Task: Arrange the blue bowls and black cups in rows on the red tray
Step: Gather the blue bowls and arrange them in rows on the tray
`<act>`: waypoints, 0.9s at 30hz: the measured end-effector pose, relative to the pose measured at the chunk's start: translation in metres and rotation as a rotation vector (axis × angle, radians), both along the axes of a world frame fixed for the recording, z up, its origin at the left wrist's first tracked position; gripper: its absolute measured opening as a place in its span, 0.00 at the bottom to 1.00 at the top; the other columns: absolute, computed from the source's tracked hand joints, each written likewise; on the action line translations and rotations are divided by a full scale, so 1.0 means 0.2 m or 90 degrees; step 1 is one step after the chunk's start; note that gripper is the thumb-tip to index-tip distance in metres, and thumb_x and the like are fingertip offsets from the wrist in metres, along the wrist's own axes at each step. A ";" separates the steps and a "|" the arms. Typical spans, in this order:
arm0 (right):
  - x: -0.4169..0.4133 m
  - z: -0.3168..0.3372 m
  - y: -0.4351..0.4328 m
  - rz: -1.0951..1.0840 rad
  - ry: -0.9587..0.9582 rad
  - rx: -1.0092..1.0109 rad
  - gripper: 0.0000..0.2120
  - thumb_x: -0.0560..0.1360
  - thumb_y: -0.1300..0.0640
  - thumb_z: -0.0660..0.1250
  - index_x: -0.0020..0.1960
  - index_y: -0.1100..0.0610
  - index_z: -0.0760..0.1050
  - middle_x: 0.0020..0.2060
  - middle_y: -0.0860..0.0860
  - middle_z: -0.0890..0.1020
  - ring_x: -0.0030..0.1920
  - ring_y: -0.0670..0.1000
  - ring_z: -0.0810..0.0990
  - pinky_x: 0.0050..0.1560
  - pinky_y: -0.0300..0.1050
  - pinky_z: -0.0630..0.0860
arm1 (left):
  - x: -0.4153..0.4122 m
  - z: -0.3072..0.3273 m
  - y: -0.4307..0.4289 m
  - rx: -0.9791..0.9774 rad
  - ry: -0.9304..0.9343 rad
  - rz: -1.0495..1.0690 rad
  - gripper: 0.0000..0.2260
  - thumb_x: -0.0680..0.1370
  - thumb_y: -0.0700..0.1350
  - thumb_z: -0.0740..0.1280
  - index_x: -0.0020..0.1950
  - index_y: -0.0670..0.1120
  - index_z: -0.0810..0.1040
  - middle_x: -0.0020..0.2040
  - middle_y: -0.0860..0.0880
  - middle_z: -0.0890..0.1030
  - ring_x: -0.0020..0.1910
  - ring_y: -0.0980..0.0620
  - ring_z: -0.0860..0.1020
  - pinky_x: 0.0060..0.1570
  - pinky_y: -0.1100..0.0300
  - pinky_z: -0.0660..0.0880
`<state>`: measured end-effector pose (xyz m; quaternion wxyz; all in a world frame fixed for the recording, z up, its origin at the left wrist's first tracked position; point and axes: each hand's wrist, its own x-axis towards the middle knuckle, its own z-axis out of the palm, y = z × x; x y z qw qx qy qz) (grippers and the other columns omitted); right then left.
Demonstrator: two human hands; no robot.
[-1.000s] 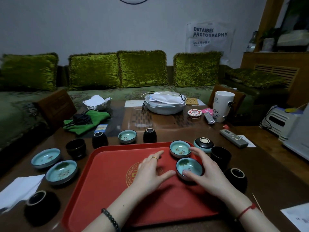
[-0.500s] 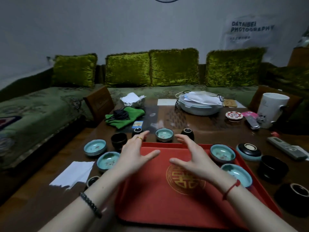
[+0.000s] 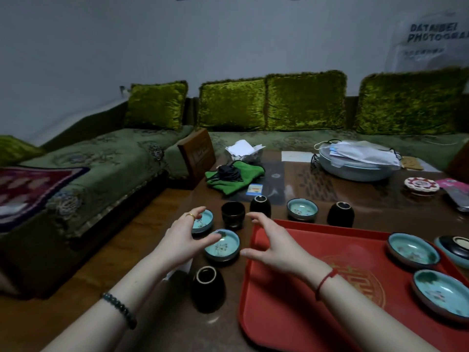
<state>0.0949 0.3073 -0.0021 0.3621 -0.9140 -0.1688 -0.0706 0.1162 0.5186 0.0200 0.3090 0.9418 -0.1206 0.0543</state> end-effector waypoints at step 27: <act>0.07 -0.07 0.12 -0.010 0.003 0.043 0.36 0.63 0.49 0.75 0.66 0.46 0.61 0.62 0.43 0.71 0.65 0.43 0.67 0.64 0.39 0.63 | 0.04 -0.14 0.03 -0.029 -0.016 -0.062 0.33 0.65 0.55 0.74 0.67 0.52 0.68 0.65 0.52 0.74 0.65 0.55 0.70 0.64 0.59 0.66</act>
